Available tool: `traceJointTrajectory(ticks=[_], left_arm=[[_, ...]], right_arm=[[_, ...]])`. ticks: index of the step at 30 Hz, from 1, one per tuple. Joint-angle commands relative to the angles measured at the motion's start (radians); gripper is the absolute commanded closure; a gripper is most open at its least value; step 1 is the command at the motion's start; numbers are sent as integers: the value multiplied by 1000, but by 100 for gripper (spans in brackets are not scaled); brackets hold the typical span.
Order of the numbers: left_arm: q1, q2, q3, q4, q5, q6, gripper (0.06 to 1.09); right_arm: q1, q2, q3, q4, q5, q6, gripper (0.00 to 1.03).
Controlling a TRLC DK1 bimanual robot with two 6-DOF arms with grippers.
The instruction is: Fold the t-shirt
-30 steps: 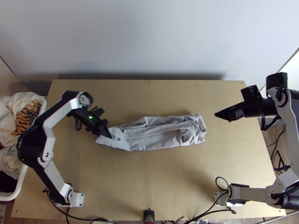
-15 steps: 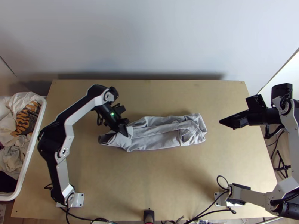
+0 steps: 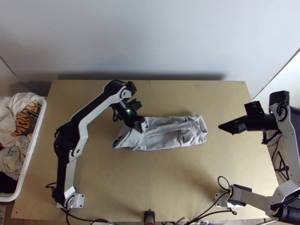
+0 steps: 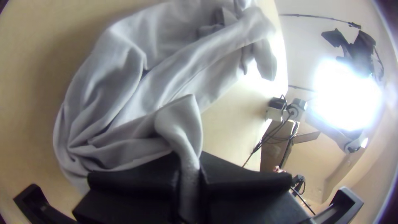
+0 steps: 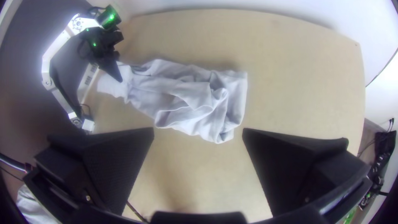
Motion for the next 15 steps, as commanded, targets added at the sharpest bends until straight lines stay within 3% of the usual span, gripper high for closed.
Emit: traceJointTrajectory(ticks=[1, 15], left_arm=[[-54, 63, 117, 6, -12, -17, 105], [-178, 240, 315, 29, -32, 49, 105]], right_arm=[[-9, -20, -101, 37, -5, -21, 4], [-6, -54, -268, 134, -18, -27, 4]])
